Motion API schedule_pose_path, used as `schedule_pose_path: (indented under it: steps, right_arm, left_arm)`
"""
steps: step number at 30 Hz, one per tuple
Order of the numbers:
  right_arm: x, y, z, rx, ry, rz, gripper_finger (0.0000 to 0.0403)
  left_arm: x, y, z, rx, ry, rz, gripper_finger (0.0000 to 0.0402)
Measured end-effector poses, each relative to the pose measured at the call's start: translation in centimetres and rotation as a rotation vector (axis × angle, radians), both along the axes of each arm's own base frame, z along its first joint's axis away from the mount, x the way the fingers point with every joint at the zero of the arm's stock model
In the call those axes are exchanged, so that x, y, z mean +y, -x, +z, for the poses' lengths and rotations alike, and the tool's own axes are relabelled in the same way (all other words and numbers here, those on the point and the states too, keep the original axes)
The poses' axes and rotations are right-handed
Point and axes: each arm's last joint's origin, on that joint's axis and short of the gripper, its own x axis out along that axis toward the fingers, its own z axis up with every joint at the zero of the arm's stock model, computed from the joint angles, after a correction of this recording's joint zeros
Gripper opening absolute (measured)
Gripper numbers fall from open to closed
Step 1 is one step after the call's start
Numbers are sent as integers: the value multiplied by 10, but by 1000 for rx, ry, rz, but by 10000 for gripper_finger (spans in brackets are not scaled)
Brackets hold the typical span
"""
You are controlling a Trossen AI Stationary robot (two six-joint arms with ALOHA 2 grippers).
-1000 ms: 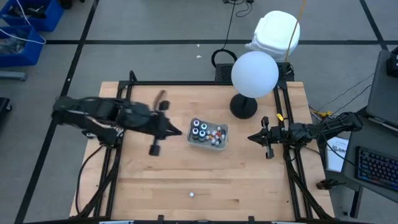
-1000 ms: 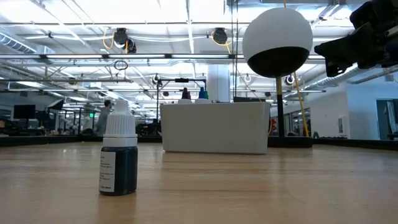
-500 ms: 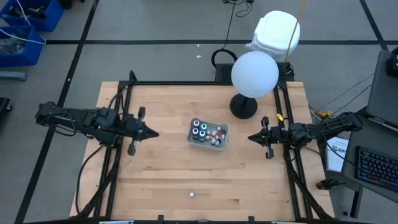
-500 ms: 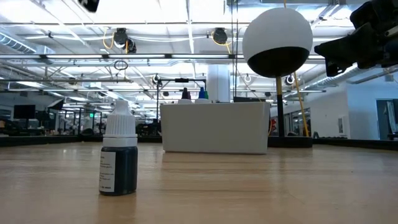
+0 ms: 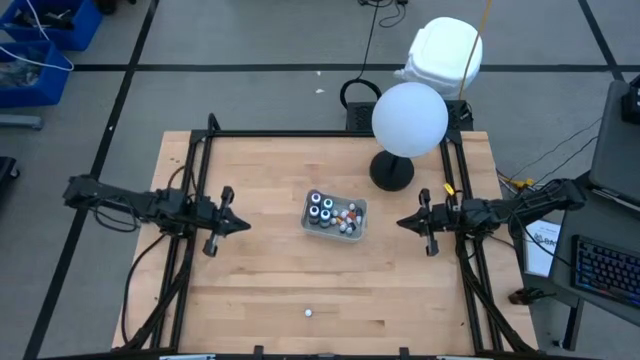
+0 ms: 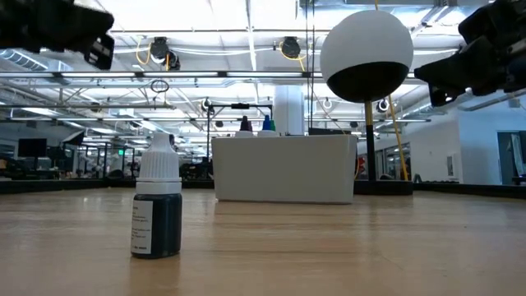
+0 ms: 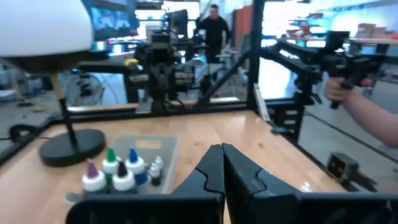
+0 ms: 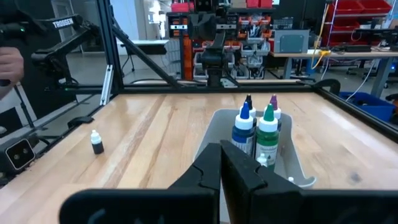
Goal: Pick & Place food coloring
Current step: Put the small purple food coloring bottle into the gray bin
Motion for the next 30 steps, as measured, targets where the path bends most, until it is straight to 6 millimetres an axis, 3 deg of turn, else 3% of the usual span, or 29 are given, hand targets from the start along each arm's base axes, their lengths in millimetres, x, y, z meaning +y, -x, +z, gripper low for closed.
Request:
schedule_pose_path:
  steps: [10, 16, 23, 26, 30]
  right_arm:
    - [0, -1, 0, 4, -15, -1, 0]
    - [0, -2, 0, 1, -15, -2, 0]
    - [0, -3, 11, -104, -26, -27, 0]
    - [3, -8, 5, -27, -3, -29, 0]
    - [9, -21, 24, -12, -4, -20, 0]
  left_arm:
    - [1, 5, -48, 7, 1, -7, 1]
    - [1, 4, -51, 43, 10, 10, 1]
    - [1, 4, -56, 91, -8, 19, 39]
    - [1, 4, -56, 96, -11, 19, 49]
    - [1, 4, -57, 97, -15, 19, 50]
